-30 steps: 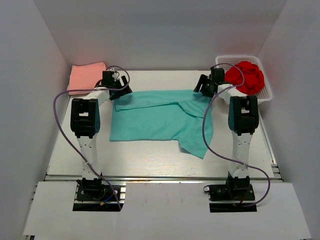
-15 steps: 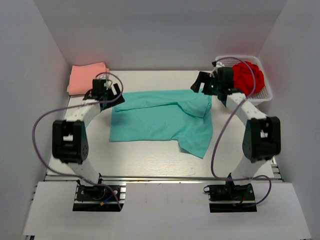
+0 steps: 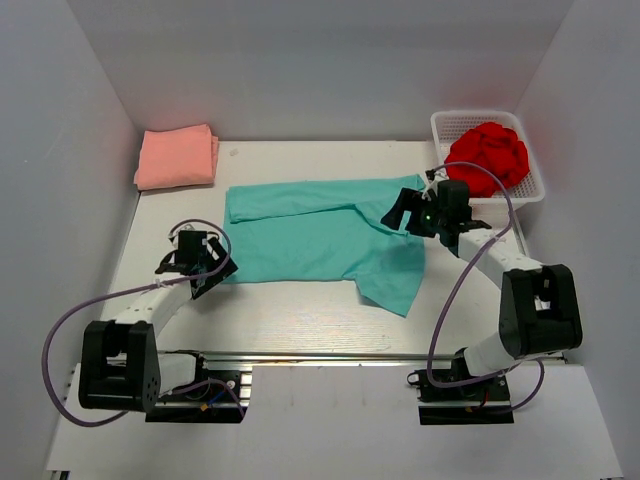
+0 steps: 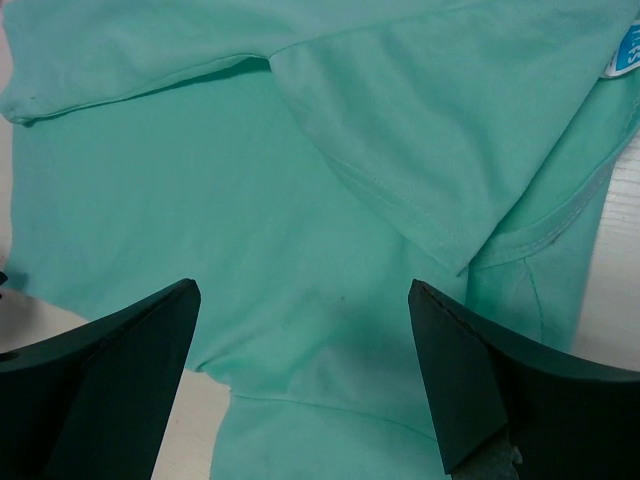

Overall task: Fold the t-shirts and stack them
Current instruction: Grap the side of the flattened tshirt closest away from the robot with both arms

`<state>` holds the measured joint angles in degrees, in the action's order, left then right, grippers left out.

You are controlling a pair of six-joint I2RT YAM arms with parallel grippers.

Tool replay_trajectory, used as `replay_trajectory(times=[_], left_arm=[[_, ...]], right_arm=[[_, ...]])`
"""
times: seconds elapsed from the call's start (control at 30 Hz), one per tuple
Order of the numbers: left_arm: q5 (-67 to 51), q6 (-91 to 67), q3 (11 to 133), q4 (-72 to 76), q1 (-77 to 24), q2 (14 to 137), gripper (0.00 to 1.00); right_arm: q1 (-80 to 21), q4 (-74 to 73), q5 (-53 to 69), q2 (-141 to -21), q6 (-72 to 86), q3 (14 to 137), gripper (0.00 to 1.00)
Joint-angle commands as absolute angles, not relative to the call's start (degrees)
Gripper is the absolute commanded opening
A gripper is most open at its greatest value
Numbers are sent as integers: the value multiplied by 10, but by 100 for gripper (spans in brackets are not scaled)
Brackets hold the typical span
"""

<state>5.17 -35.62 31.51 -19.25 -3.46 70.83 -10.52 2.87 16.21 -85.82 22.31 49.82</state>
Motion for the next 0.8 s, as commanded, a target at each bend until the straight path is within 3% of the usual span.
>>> replay_trajectory(times=[0.0, 0.13, 0.37, 0.47, 0.5, 0.53, 0.77], left_arm=[[90, -388, 309, -174, -31, 672, 94], [96, -388, 295, -180, -31, 672, 71], [68, -388, 272, -136, -31, 714, 59], [50, -388, 272, -125, -31, 737, 34], [45, -388, 272, -125, -31, 737, 21], [40, -388, 277, -125, -31, 744, 0], [13, -358, 271, -125, -31, 708, 0]], right_arm=[[-107, 60, 169, -838, 231, 490, 91], [-106, 53, 153, -820, 233, 472, 91], [-107, 36, 138, -809, 233, 456, 91], [-106, 19, 137, -802, 235, 455, 91], [-106, 15, 127, -799, 235, 450, 91], [-106, 3, 120, -792, 237, 449, 91], [-106, -197, 8, -753, 280, 445, 91]])
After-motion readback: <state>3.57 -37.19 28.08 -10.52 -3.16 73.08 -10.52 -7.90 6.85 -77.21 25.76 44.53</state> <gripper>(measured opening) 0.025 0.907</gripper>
